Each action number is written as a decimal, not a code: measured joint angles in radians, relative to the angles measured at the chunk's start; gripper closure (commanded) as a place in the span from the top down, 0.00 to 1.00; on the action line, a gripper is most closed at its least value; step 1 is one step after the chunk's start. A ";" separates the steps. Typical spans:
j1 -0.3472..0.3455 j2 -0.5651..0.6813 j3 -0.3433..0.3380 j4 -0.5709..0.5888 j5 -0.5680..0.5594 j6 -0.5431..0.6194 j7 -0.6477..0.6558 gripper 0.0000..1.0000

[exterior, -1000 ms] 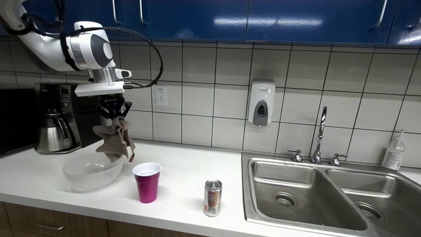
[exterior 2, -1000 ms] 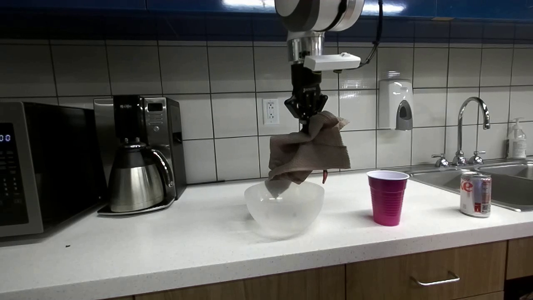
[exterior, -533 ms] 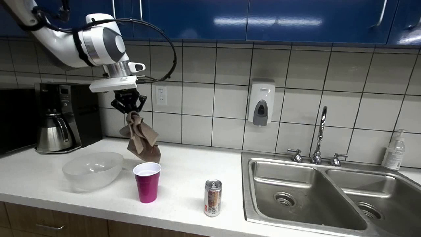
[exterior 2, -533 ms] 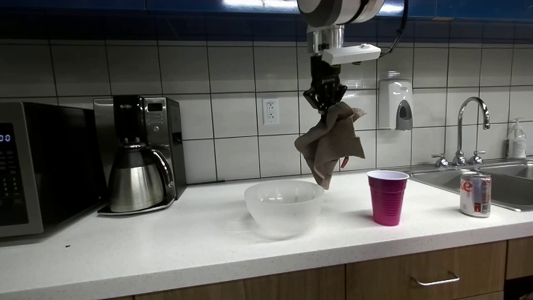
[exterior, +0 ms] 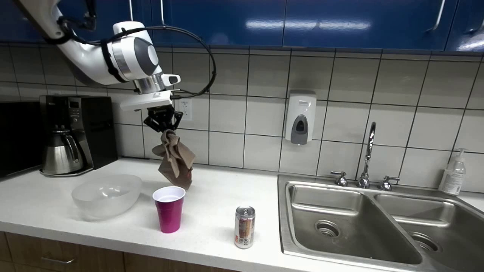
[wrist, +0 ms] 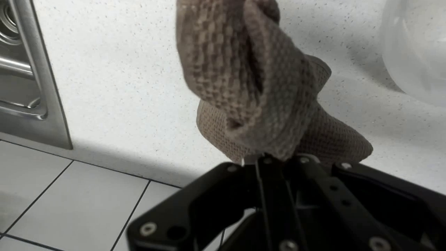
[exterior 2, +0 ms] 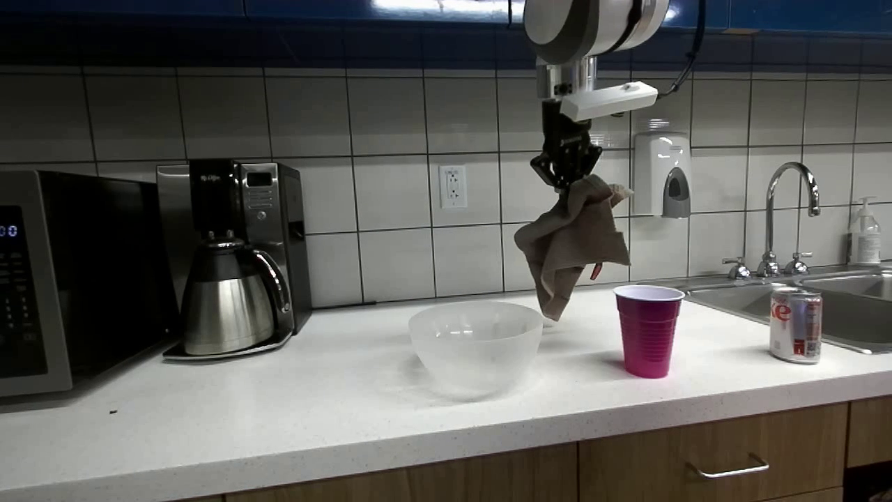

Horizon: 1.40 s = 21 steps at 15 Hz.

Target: Remove the grey cloth from the clear bowl and put it on the table

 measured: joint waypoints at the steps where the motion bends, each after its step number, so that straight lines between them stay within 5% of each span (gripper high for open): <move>1: -0.002 0.009 -0.003 0.000 -0.007 0.009 0.006 0.01; 11: -0.008 0.133 -0.058 0.026 -0.133 0.124 0.105 0.01; 21: 0.003 0.305 -0.105 0.103 -0.144 0.141 0.132 0.01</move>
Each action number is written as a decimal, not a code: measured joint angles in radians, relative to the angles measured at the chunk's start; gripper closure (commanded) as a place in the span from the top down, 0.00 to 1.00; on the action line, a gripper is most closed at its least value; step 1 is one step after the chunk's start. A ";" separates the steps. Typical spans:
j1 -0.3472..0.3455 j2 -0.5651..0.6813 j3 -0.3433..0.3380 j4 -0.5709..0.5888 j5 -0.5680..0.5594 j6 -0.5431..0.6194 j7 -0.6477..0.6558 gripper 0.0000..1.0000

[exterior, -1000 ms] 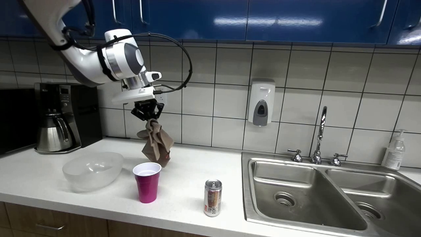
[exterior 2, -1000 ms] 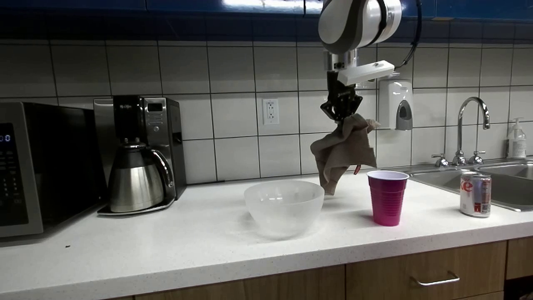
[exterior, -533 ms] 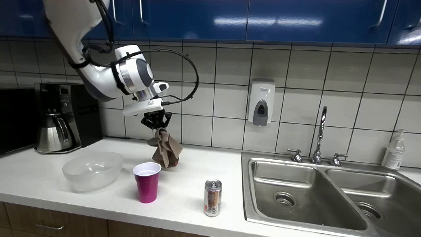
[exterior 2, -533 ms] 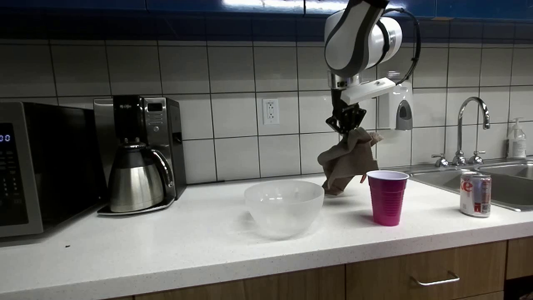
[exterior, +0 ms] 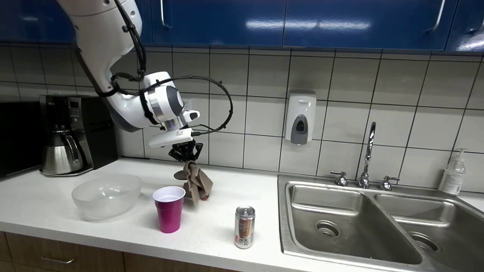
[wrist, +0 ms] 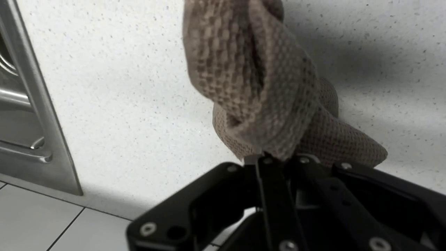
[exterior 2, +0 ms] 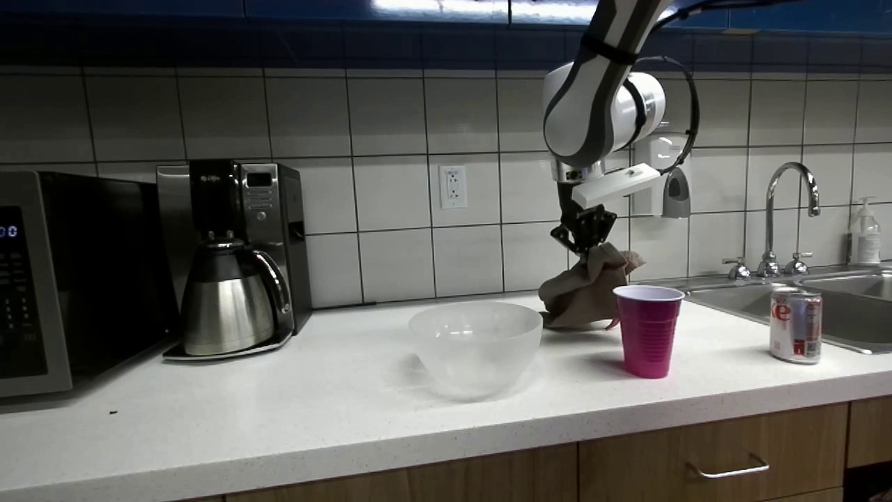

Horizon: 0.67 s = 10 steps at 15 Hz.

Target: Remove the grey cloth from the clear bowl and put it on the table

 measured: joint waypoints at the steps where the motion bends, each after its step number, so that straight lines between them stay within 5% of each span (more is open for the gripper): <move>1: 0.001 0.012 -0.004 0.006 0.000 0.000 0.001 0.01; 6: 0.003 0.051 -0.013 0.013 0.013 0.000 0.001 0.03; 7: 0.003 0.056 -0.013 0.013 0.018 0.000 0.001 0.31; 10: 0.003 0.067 -0.014 0.013 0.030 0.000 0.002 0.47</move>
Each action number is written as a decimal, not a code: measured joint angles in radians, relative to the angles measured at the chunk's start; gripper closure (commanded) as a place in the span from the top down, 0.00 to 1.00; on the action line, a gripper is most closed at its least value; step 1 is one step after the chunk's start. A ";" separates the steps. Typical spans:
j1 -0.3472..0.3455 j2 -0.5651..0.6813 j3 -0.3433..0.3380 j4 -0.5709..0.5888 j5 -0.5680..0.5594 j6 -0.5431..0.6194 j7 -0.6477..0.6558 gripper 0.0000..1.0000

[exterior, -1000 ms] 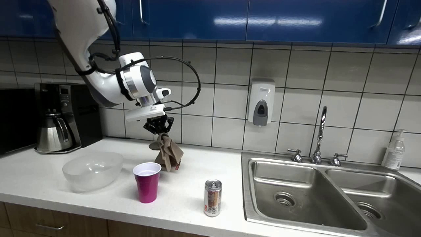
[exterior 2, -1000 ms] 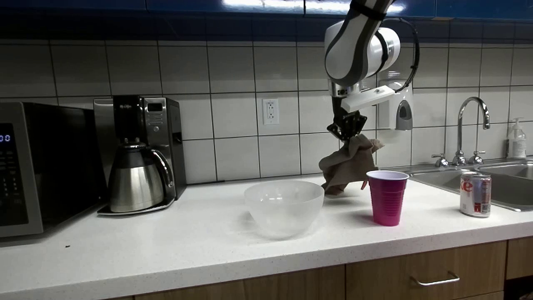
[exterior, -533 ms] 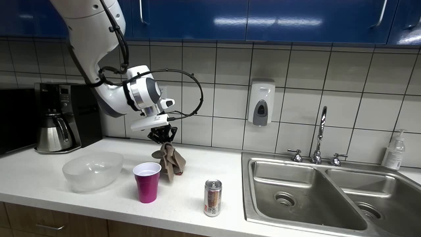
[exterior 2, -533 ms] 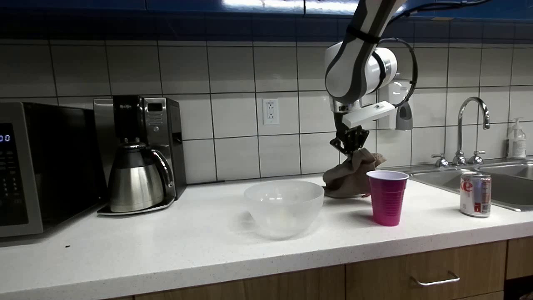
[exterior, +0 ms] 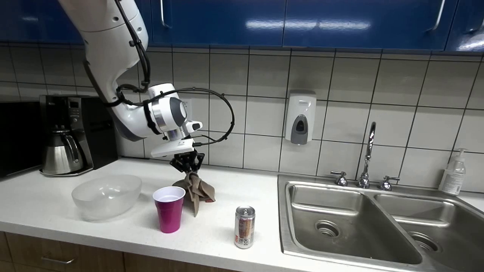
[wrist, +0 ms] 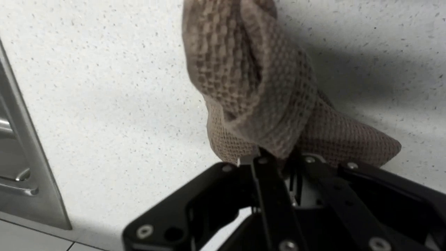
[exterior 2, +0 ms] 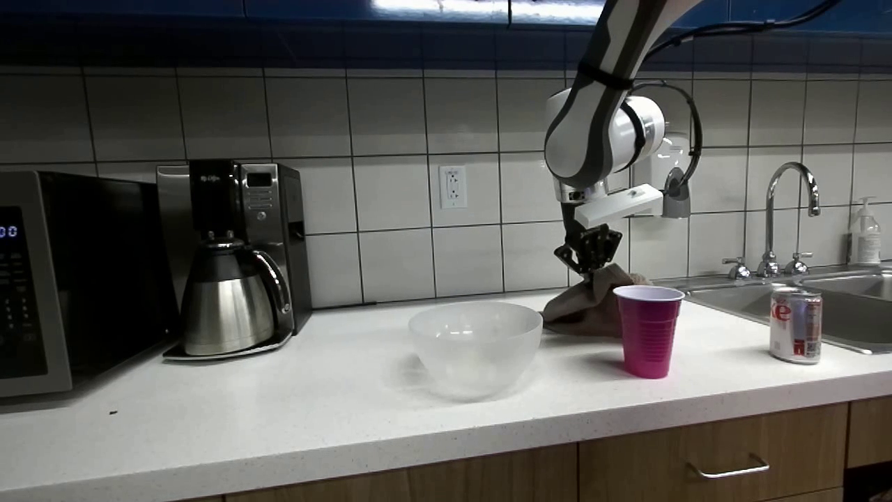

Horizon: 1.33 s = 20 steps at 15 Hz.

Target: Remove the grey cloth from the clear bowl and put it on the table

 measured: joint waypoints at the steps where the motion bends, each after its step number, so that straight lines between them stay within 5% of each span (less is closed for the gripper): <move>1: 0.000 0.001 0.000 0.000 0.002 0.000 0.000 0.53; 7: 0.015 -0.005 0.000 0.002 0.004 0.000 0.000 0.98; 20: 0.092 -0.147 0.064 -0.049 0.047 -0.084 -0.001 1.00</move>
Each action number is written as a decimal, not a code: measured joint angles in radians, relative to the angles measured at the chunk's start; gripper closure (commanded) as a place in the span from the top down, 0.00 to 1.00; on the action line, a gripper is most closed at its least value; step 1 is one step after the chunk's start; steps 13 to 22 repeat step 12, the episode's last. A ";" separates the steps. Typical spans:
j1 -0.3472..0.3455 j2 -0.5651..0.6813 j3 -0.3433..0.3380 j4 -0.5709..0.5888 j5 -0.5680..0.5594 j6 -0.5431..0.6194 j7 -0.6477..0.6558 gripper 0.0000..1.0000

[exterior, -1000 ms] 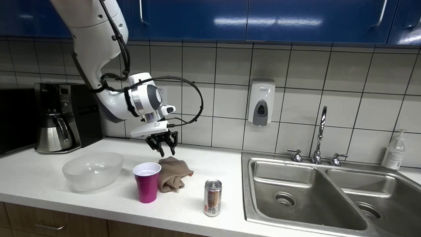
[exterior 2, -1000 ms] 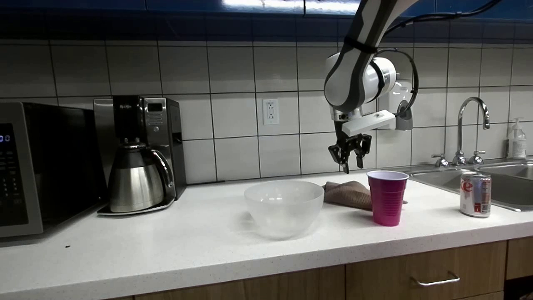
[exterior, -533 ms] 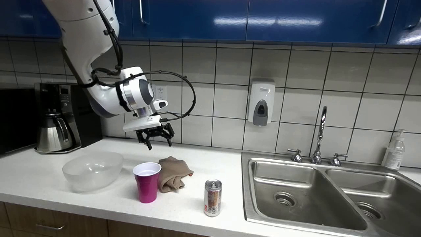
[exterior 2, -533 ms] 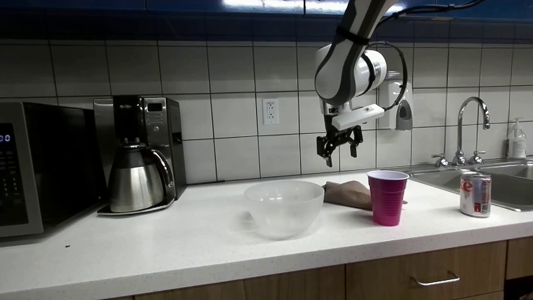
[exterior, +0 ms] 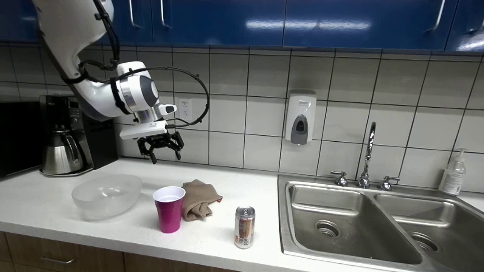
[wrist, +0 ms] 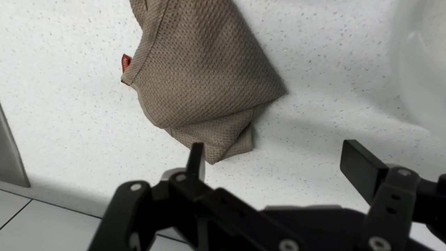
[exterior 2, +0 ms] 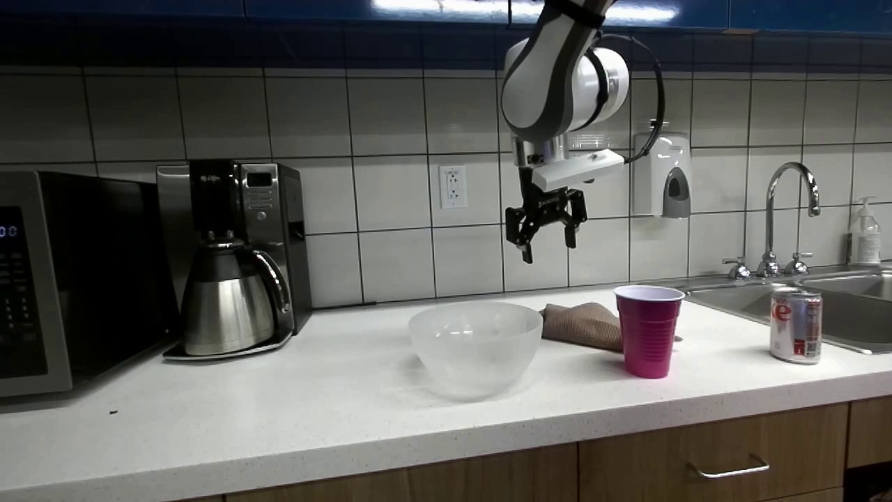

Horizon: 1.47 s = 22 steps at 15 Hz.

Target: Remove the grey cloth from the clear bowl and put it on the table

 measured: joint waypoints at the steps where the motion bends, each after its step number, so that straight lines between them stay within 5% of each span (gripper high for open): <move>1: 0.001 -0.025 0.012 -0.015 0.011 -0.018 0.000 1.00; 12: 0.002 -0.339 0.127 -0.223 0.089 -0.168 0.000 1.00; 22: 0.002 -0.339 0.127 -0.223 0.089 -0.168 0.000 1.00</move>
